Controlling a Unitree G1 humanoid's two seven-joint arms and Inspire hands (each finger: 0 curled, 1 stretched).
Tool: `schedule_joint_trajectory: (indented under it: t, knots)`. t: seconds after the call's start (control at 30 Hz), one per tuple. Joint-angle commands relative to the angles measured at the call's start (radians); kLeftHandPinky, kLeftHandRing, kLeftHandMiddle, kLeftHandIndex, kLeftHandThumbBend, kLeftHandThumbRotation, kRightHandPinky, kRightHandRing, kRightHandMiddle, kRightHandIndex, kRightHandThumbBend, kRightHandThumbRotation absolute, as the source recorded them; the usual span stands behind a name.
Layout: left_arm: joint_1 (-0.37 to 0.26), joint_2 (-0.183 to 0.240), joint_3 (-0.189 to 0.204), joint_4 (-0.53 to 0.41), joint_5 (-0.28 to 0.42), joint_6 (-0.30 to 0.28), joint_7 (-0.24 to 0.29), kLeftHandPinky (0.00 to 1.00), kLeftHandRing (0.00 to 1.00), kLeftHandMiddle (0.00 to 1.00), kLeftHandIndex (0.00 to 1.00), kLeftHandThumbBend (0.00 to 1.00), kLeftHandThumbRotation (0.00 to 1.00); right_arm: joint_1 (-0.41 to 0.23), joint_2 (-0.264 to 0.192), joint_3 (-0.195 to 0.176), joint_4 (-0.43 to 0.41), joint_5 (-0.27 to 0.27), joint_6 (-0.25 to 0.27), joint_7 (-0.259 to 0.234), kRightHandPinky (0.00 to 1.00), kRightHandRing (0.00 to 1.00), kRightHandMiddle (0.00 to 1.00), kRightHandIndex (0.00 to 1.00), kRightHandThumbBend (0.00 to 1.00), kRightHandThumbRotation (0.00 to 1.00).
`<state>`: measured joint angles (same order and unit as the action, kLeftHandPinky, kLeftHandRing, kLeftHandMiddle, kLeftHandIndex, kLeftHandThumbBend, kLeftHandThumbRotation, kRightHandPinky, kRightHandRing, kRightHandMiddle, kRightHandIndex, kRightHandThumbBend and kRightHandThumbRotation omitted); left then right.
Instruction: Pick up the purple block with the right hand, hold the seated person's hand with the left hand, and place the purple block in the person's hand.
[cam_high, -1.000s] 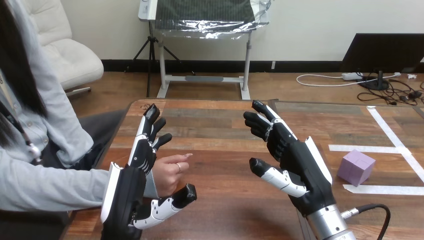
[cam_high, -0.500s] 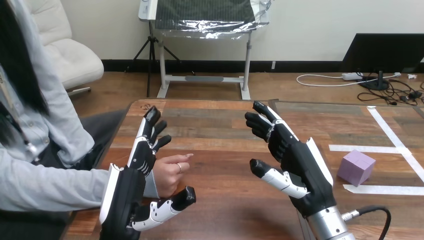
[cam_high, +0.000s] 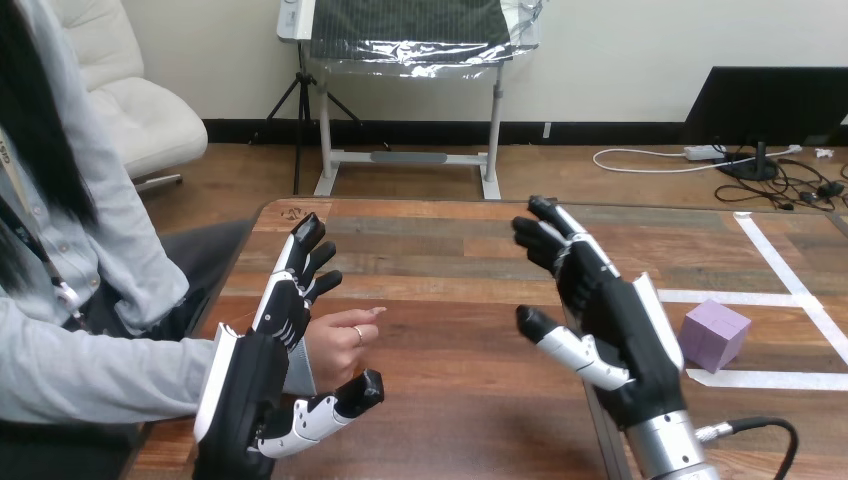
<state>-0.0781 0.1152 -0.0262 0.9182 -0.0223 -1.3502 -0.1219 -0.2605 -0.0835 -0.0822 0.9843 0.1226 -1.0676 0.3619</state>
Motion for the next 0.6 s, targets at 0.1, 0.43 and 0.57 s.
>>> schedule_joint_trajectory:
  t: [0.1,0.43,0.57]
  knots:
    - [-0.019,0.029,-0.006,-0.073,-0.036,0.024,-0.043,0.88,0.95,0.98,0.97,1.00,0.64,-0.122,-0.038,-0.034,-0.010,-0.009,-0.024,-0.043,0.86,0.85,0.85,0.89,1.00,0.56]
    - [-0.012,0.041,-0.006,-0.098,-0.092,0.051,-0.103,0.90,0.96,0.99,0.97,1.00,0.62,-0.170,-0.082,-0.053,-0.004,-0.039,0.010,-0.120,0.79,0.83,0.86,0.87,1.00,0.57]
    - [-0.009,0.044,-0.004,-0.107,-0.104,0.059,-0.121,0.90,0.96,0.99,0.97,1.00,0.62,-0.187,-0.096,-0.059,-0.007,-0.045,0.033,-0.145,0.82,0.85,0.86,0.88,1.00,0.57]
